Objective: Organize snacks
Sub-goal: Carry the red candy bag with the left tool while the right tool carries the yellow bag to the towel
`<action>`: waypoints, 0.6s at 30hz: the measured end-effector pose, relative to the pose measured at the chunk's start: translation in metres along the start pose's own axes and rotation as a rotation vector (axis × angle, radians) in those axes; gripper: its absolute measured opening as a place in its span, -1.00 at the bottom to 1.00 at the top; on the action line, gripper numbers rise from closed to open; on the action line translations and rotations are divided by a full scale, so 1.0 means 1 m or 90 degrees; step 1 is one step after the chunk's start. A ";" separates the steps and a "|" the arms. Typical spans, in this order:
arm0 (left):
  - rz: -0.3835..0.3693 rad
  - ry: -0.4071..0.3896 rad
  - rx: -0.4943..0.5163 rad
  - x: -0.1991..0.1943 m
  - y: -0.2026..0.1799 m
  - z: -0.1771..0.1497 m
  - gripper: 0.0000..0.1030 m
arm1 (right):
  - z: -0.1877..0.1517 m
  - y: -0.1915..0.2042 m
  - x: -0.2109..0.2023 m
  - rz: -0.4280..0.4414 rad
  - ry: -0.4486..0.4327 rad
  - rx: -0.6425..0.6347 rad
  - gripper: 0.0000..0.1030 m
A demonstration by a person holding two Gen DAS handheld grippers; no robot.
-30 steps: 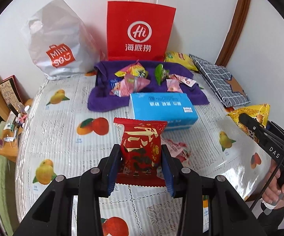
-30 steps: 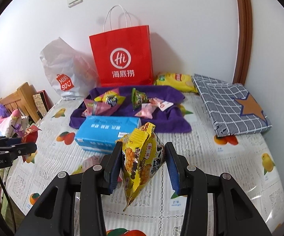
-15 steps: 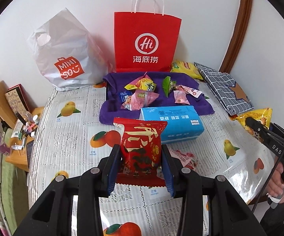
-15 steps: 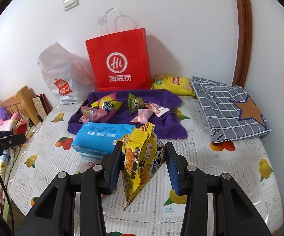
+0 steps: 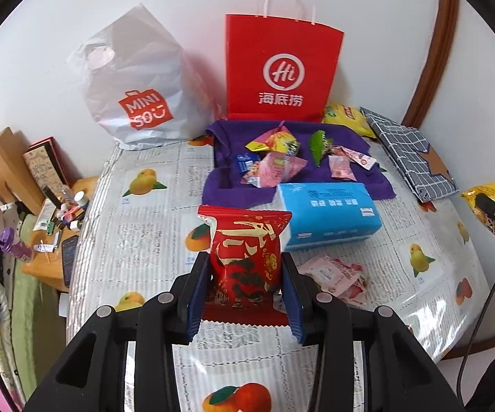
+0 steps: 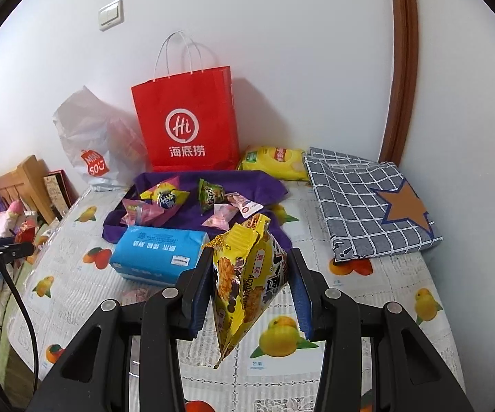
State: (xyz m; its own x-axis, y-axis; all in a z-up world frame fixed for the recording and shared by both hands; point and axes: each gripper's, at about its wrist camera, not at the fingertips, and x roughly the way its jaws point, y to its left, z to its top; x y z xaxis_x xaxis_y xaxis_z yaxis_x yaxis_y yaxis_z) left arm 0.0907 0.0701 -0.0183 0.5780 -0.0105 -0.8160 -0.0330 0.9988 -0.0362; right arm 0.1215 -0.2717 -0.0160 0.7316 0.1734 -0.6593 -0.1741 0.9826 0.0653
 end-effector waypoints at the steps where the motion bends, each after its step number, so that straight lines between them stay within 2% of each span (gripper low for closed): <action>1: 0.001 -0.001 0.000 0.000 0.002 0.001 -0.26 | 0.002 0.002 0.000 0.002 0.001 -0.003 -0.18; 10: 0.003 -0.019 0.022 -0.001 -0.003 0.014 -0.26 | 0.015 0.027 0.012 0.010 -0.002 -0.064 -0.18; 18: -0.010 -0.050 0.034 0.003 -0.013 0.046 -0.26 | 0.036 0.029 0.035 0.055 -0.025 -0.049 -0.18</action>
State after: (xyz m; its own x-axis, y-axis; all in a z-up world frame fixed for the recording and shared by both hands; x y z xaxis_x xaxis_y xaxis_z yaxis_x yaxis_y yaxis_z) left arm 0.1306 0.0591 0.0063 0.6403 -0.0241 -0.7678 0.0183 0.9997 -0.0162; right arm 0.1658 -0.2346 -0.0099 0.7364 0.2609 -0.6242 -0.2865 0.9561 0.0616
